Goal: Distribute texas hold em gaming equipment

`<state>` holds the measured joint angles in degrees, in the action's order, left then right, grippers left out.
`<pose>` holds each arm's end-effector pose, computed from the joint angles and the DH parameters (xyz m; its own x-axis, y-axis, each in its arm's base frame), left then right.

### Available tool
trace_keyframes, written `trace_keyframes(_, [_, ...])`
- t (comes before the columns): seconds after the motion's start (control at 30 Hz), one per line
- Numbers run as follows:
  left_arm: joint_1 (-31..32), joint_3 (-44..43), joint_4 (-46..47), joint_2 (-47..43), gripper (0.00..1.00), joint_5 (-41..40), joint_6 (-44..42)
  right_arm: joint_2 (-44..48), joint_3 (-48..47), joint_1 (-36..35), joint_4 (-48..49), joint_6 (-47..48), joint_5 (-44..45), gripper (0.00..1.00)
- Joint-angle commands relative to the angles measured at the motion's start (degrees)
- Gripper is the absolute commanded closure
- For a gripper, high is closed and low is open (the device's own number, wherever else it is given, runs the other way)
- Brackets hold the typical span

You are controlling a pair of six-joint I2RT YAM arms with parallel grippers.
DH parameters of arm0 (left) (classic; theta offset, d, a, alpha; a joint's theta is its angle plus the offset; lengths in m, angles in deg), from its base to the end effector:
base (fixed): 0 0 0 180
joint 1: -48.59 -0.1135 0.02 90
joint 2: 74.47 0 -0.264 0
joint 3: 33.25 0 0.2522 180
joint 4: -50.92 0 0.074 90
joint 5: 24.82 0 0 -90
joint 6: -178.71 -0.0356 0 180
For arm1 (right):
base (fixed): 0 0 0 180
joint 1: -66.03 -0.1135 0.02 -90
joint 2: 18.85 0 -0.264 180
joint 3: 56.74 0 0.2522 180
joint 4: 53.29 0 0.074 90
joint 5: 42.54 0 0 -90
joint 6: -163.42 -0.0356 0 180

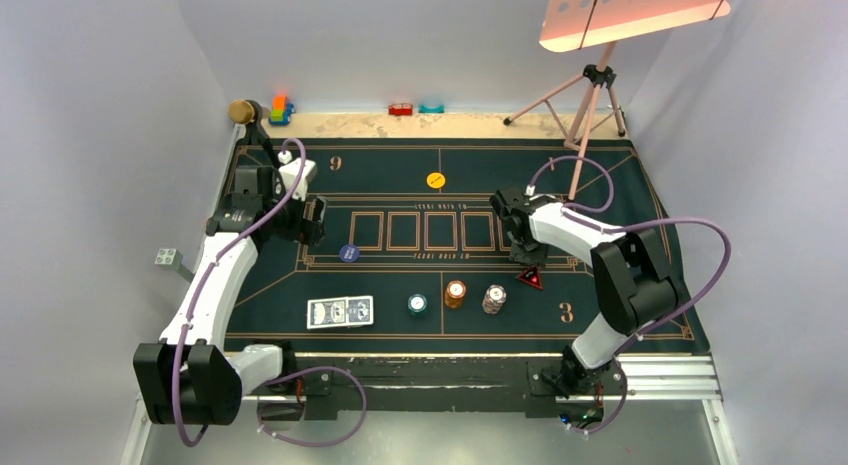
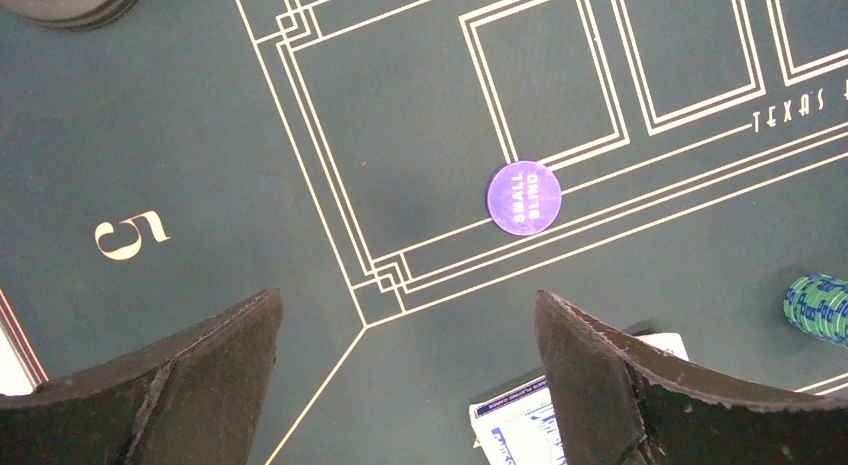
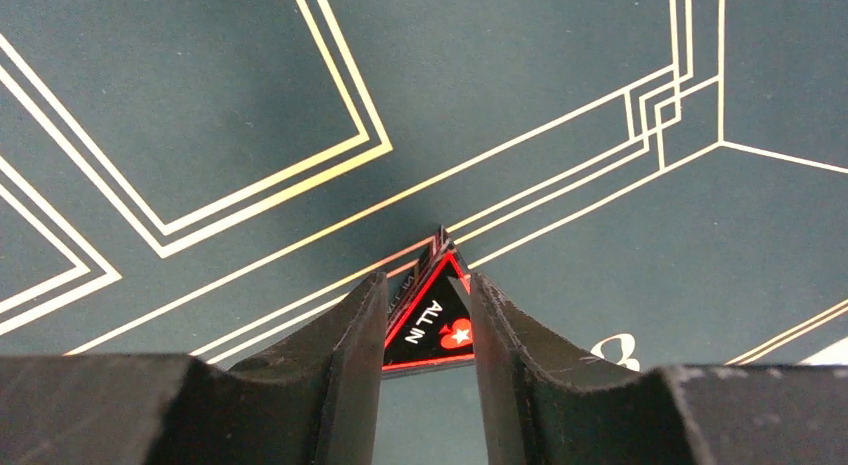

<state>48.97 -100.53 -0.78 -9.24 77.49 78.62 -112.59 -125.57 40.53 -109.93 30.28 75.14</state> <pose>0.2318 -0.0091 0.2793 -0.7250 0.1760 -0.6659 0.2758 0.9601 -0.0465 0.2612 0.1062 0.1663 -0.8700 0.2559 -0.4214 0.3772 0.8959 -0.2348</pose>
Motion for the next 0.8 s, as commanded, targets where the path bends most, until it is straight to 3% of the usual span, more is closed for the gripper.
trace_keyframes(0.0, [-0.4, -0.7, 0.5, -0.9, 0.0, 1.5, -0.5, 3.0, -3.3, 0.3, -4.4, -1.5, 4.5, 0.6])
trace_keyframes(0.17, [-0.4, -0.6, 0.6, -0.9, 0.0, 1.7, -0.5, 6.6, -5.3, 0.1, -3.5, 2.0, 6.5, 0.48])
trace_keyframes(0.37, [-0.4, -0.5, 0.1, -1.2, 0.0, 1.7, -0.6, 17.0, -6.5, -10.4, 5.3, 12.5, 1.6, 0.16])
trace_keyframes(0.6, [-0.4, -0.5, 0.1, -1.0, 0.0, 1.1, -0.4, 16.7, -12.3, -29.4, 9.5, 19.9, -2.1, 0.1])
trace_keyframes(0.77, [-0.4, 0.1, 0.8, -0.9, 0.0, -0.8, 0.0, 12.7, -12.8, -37.8, 12.9, 22.9, -6.6, 0.08])
